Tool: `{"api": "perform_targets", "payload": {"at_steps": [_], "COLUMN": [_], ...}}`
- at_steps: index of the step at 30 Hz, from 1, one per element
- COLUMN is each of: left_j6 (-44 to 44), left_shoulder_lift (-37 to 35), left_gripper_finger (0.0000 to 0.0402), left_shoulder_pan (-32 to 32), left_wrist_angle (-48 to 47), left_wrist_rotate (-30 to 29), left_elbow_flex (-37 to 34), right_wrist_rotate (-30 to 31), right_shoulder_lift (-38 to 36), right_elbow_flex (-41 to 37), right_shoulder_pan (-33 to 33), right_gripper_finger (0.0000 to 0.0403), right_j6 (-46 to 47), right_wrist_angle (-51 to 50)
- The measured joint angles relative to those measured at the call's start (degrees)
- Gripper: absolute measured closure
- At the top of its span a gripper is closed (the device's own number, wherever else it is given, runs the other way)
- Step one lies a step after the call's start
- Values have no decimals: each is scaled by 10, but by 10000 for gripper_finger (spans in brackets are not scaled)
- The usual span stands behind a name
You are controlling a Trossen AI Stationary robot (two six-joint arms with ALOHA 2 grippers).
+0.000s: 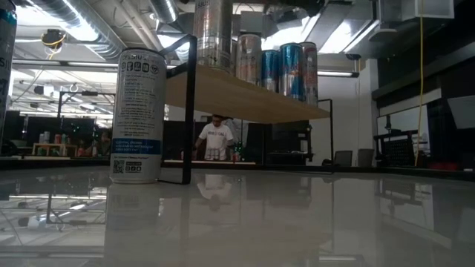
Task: Place canned beverage on shelf
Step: Put the white-yellow soda can on the shelf aligned with the other white-yellow soda cans
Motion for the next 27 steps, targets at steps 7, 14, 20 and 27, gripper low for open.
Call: {"api": "perform_targets", "payload": {"at_steps": [7,14,20,27], "left_j6": [-1,-1,-3,-12], "left_shoulder_lift": [0,-2,-5,-5], "left_gripper_finger": [88,88,88,88], "left_shoulder_pan": [0,0,-1,-1], "left_wrist_angle": [-2,12,20,19], "left_wrist_rotate": [3,3,8,46], "left_elbow_flex": [0,0,0,0], "right_wrist_rotate": [0,0,0,0], "right_shoulder_lift": [0,0,0,0], "right_elbow_flex": [0,0,0,0], "right_shoulder_pan": [0,0,0,0], "right_gripper_finger": [15,15,15,15], "right_j6": [0,0,0,0], "right_wrist_angle": [-10,-10,-12,-15]}}
